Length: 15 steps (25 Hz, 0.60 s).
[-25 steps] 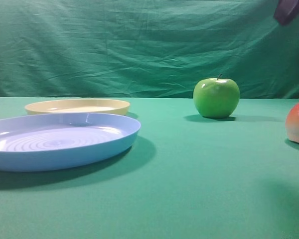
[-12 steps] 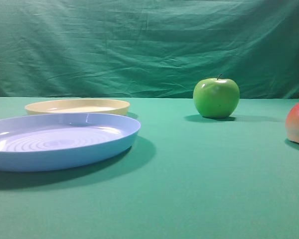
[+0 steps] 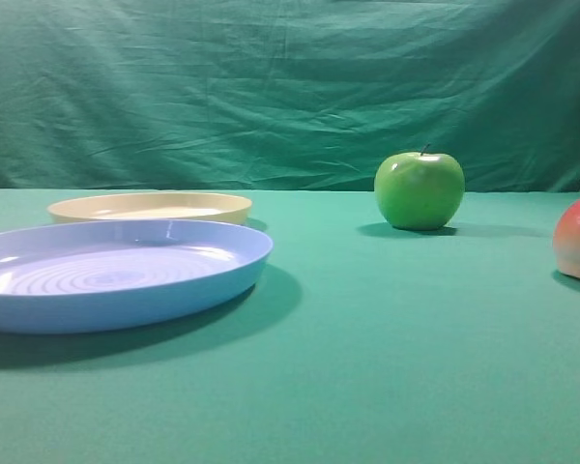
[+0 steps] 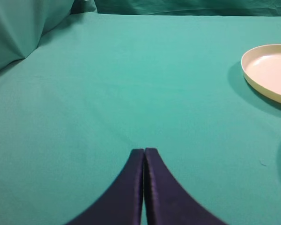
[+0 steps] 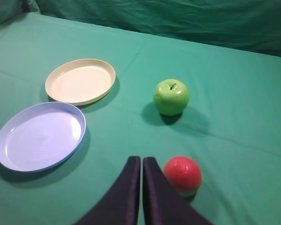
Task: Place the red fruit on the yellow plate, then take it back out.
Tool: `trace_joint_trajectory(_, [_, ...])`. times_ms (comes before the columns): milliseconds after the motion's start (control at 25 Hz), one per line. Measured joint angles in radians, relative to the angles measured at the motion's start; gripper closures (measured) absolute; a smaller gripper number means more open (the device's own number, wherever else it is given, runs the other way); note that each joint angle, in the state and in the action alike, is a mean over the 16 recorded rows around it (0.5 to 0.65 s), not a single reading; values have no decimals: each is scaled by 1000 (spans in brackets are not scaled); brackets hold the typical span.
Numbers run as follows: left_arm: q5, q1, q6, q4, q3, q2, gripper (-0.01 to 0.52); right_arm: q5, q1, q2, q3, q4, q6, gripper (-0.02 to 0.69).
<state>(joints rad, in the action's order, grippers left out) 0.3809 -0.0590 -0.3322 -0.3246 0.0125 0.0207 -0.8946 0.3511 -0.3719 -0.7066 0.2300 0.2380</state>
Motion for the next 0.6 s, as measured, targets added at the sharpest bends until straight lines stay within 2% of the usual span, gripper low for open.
trace_joint_trajectory(280, [0, 0, 1, 0, 0, 0, 514, 82, -29, 81, 99, -19, -20, 665])
trace_joint_trajectory(600, [0, 0, 2, 0, 0, 0, 514, 236, -151, 209, 278, -46, -39, 665])
